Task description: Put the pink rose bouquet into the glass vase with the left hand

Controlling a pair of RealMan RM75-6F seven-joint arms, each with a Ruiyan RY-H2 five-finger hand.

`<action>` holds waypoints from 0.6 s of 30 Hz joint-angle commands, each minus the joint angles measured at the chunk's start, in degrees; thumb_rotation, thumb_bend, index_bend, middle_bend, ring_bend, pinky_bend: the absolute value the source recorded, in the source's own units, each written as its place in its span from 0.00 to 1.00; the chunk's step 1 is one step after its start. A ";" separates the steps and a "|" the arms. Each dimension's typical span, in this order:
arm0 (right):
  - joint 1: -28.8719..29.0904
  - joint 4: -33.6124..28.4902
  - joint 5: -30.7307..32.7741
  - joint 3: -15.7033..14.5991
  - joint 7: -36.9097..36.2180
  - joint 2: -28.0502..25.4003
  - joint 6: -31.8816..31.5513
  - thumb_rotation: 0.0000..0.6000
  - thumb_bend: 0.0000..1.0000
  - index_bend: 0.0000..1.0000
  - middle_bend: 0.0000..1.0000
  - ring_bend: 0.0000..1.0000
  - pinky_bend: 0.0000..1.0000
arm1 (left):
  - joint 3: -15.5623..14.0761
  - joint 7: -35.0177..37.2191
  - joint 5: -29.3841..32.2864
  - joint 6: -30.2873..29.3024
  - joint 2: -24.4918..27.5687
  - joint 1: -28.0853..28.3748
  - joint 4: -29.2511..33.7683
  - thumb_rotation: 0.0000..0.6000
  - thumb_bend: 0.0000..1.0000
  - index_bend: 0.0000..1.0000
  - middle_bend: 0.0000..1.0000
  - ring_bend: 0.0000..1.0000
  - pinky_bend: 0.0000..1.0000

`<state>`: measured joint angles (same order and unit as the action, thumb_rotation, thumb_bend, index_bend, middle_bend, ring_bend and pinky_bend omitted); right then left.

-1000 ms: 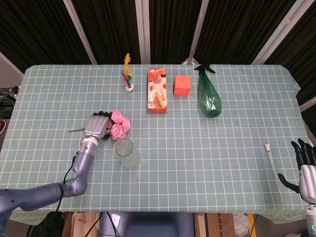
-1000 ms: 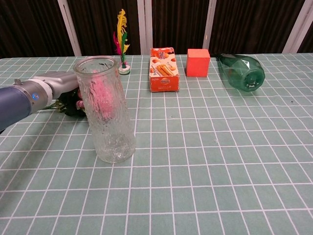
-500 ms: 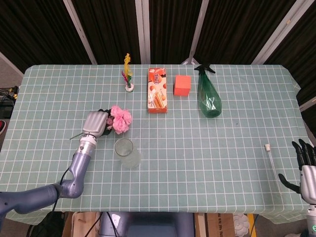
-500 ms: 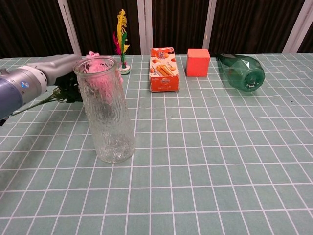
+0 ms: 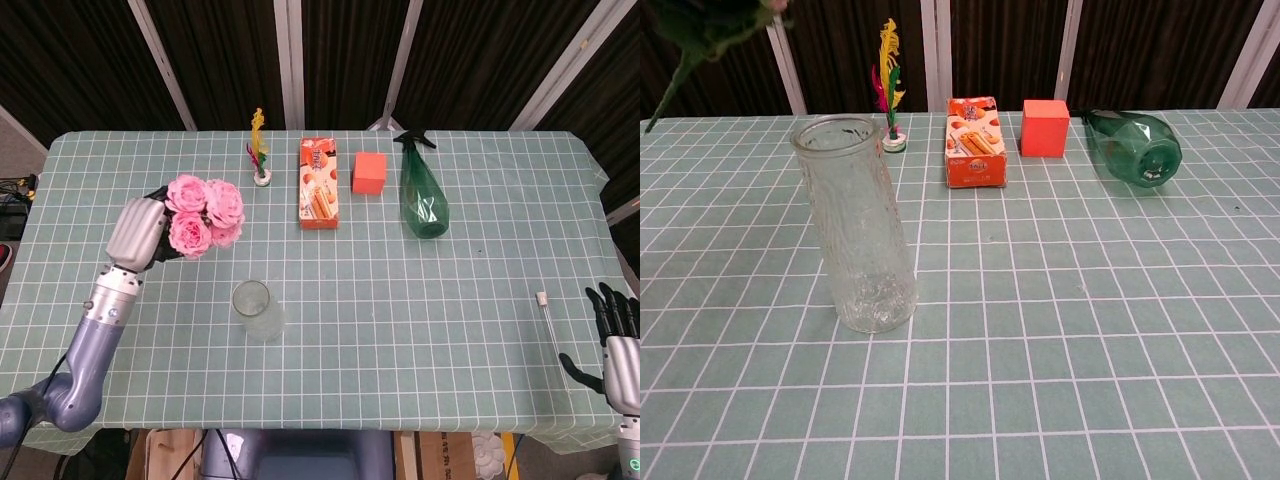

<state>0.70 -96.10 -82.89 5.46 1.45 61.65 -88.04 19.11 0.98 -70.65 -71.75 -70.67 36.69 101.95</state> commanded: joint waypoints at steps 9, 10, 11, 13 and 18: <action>-0.01 0.07 -0.08 0.09 -0.58 -0.05 -0.08 1.00 0.23 0.09 0.05 0.02 0.00 | 6.03 32.53 -10.89 -7.59 10.58 -6.75 17.14 1.00 0.47 0.33 0.39 0.33 0.45; 0.01 0.10 0.00 0.12 -0.67 -0.07 -0.03 1.00 0.23 0.09 0.05 0.02 0.00 | 6.14 34.13 -10.85 -7.39 10.75 -6.75 17.93 1.00 0.47 0.33 0.39 0.33 0.45; 0.00 0.15 0.14 0.20 -0.81 -0.09 -0.03 1.00 0.23 0.09 0.05 0.02 0.00 | 6.25 35.55 -10.82 -7.14 10.80 -6.64 18.68 1.00 0.47 0.33 0.39 0.33 0.45; -0.04 0.22 0.25 0.28 -1.09 -0.16 -0.07 1.00 0.23 0.09 0.05 0.02 0.00 | 6.44 36.88 -10.63 -6.76 10.63 -6.29 19.42 1.00 0.47 0.33 0.39 0.33 0.45; -0.08 0.32 0.55 0.46 -1.44 -0.18 -0.12 1.00 0.23 0.09 0.05 0.02 0.00 | 5.75 36.86 -10.38 -4.86 8.83 -4.64 21.05 1.00 0.47 0.33 0.39 0.33 0.45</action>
<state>0.63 -95.79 -82.35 5.92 0.03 61.50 -88.15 25.08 38.15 -80.98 -77.09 -61.30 31.58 122.65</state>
